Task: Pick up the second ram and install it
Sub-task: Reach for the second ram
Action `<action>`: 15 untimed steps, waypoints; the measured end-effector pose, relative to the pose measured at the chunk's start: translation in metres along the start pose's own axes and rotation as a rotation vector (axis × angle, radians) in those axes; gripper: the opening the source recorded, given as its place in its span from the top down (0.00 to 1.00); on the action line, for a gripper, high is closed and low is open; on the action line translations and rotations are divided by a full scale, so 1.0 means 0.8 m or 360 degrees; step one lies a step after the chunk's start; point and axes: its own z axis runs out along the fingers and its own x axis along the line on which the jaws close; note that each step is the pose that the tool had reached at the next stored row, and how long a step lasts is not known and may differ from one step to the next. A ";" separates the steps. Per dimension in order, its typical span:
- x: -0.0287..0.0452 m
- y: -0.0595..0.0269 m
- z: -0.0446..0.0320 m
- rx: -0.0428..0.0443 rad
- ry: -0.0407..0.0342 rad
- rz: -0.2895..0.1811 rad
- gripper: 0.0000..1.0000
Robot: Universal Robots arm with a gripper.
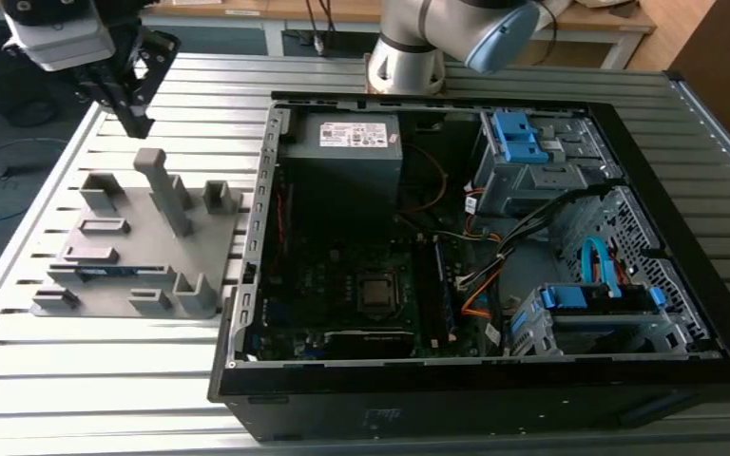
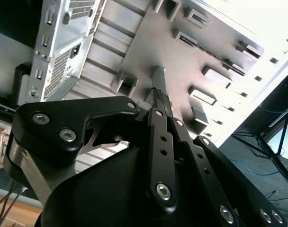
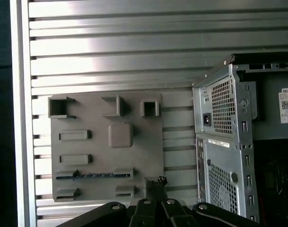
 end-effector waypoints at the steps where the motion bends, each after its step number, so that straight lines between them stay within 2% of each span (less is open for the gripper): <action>1: 0.0043 -0.001 0.0006 0.0000 0.0000 0.0000 0.90; 5: 0.0155 -0.005 0.0063 0.0000 0.0000 0.0000 0.90; 11: 0.0252 -0.015 0.0194 0.0000 0.0000 0.0000 0.90; 15: 0.0396 -0.019 0.0279 0.0000 0.0000 0.0000 0.90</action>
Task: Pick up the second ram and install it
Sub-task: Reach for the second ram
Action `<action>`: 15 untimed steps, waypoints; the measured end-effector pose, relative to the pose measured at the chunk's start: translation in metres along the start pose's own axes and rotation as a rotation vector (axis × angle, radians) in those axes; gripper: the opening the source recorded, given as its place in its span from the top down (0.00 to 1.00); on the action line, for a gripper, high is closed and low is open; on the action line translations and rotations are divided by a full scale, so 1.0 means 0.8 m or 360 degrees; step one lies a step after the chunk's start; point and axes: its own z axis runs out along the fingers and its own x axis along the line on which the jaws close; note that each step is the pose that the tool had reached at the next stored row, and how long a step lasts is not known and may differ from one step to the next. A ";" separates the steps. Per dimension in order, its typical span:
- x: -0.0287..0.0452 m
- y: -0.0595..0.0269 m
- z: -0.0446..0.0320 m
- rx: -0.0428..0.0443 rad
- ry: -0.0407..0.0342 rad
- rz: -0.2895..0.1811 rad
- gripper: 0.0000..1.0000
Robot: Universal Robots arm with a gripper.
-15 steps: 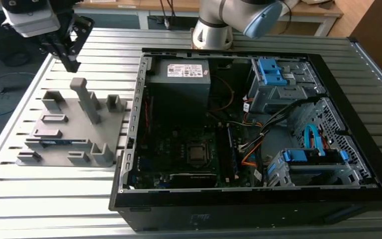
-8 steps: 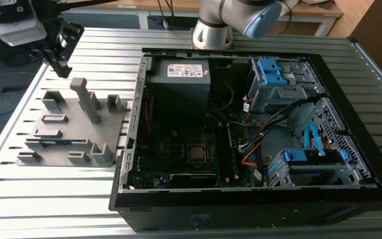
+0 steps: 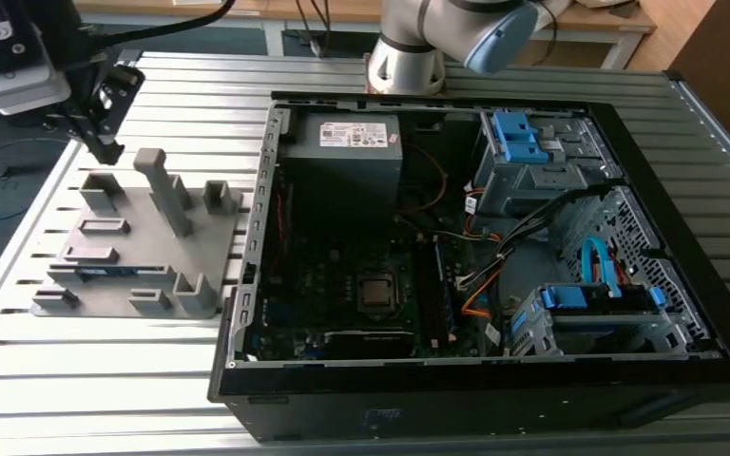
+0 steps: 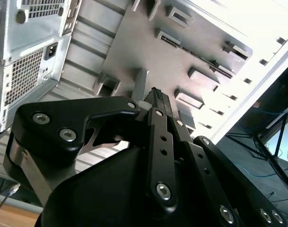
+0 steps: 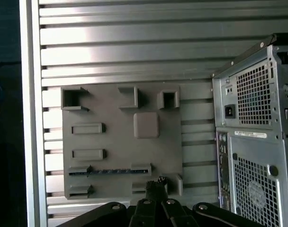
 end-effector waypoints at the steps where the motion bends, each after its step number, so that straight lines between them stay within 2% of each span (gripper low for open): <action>1: 0.0033 -0.001 0.0022 0.0000 0.0000 0.0000 0.90; 10: 0.0266 -0.005 0.0221 0.0000 0.0000 0.0000 0.90; 15: 0.0335 -0.006 0.0325 0.0000 0.0000 0.0000 0.90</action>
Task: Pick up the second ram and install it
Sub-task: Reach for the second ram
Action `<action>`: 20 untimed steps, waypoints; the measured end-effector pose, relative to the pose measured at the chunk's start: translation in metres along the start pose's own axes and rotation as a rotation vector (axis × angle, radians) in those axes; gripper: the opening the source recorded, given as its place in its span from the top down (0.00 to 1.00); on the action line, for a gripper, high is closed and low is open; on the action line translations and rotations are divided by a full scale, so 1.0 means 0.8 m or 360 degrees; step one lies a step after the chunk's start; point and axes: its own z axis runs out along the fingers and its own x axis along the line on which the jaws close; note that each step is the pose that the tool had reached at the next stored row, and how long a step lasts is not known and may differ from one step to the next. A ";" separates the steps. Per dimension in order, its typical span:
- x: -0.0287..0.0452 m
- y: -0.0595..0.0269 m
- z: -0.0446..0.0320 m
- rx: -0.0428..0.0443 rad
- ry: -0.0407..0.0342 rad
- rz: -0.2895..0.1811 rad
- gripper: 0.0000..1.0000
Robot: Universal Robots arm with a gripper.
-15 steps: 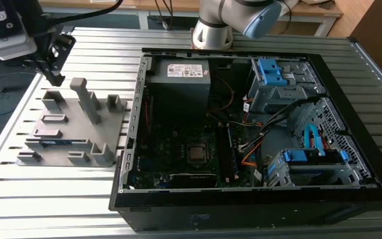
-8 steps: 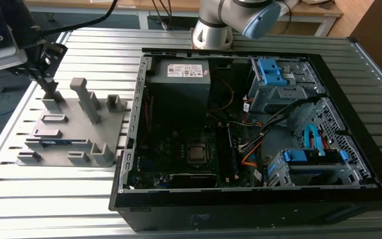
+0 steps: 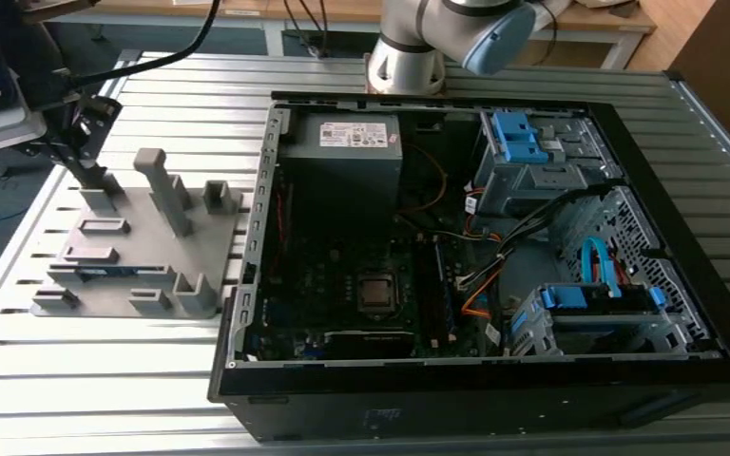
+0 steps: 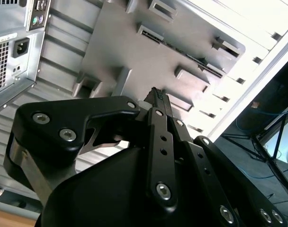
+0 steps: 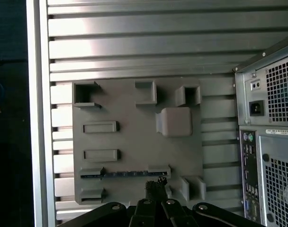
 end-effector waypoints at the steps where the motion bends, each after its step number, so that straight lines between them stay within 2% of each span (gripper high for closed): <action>1: 0.0008 0.000 0.0024 0.0000 0.0000 0.0000 0.90; 20: 0.0116 -0.003 0.0450 0.0000 0.0001 0.0000 0.90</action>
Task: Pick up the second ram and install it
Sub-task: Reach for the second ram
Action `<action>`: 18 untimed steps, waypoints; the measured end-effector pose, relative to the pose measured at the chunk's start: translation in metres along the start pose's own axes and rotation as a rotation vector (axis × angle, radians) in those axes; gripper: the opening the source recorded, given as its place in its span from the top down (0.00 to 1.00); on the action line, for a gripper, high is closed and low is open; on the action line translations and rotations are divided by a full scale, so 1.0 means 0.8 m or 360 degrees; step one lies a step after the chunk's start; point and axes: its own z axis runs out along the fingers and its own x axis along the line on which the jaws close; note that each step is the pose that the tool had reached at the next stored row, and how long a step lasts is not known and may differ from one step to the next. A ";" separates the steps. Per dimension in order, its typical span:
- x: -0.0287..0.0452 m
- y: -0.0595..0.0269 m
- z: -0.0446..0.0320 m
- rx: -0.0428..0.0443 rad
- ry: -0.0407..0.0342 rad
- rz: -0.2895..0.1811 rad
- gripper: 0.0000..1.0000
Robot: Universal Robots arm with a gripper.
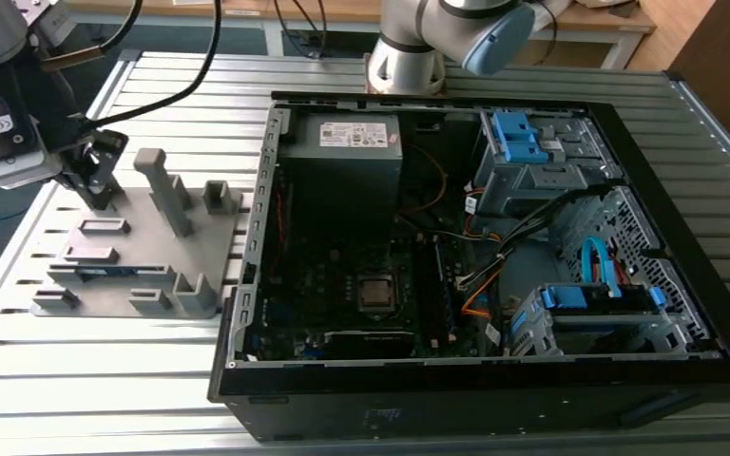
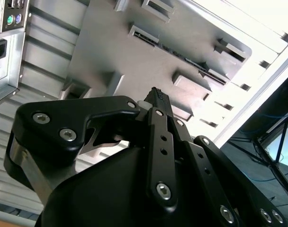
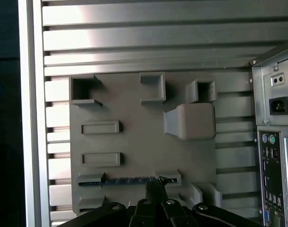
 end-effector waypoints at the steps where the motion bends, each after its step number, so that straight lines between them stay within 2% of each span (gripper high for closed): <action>1: 0.0007 0.000 0.0024 0.0000 0.0000 0.0000 0.90; 9: 0.0068 -0.001 0.0204 0.0000 0.0000 0.0000 0.90; 18: 0.0086 -0.002 0.0407 0.0000 0.0000 0.0000 0.90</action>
